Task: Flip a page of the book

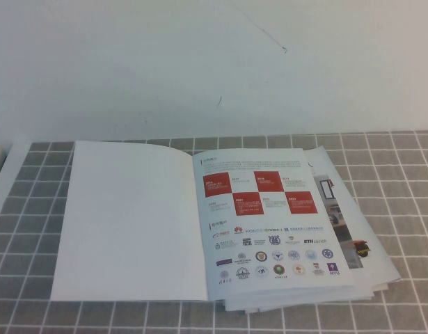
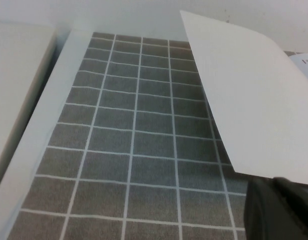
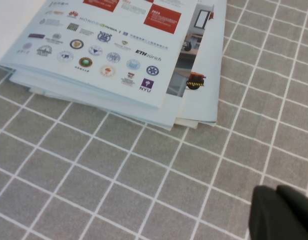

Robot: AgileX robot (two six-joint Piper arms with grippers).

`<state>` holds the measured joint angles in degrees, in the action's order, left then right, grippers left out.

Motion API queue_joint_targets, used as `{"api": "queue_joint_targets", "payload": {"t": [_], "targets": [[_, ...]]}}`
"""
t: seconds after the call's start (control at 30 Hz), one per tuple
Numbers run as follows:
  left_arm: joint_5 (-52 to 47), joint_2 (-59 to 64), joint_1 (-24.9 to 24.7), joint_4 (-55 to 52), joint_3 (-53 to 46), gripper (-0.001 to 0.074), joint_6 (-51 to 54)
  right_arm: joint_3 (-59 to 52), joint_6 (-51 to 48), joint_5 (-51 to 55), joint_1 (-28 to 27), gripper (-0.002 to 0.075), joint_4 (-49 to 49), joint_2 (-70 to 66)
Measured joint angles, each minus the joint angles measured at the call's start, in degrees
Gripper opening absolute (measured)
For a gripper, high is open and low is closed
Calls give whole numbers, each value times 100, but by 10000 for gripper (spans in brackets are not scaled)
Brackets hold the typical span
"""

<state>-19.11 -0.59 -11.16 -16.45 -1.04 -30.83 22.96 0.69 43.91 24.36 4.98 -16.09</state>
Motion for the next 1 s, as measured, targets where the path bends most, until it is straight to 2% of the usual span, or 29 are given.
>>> {"api": "queue_joint_targets", "payload": {"t": [0.17,0.5,1.0], "targets": [[-12,-13,0,115,-2,-4,211,0,0,0,0,-1,0,0],[-12,-25,27,1316,11,-4,2408,0,0,0,0,-1,-39,0],[-2,-25,111,1883,11,-4,3188,0,0,0,0,-1,-46,0]]}}
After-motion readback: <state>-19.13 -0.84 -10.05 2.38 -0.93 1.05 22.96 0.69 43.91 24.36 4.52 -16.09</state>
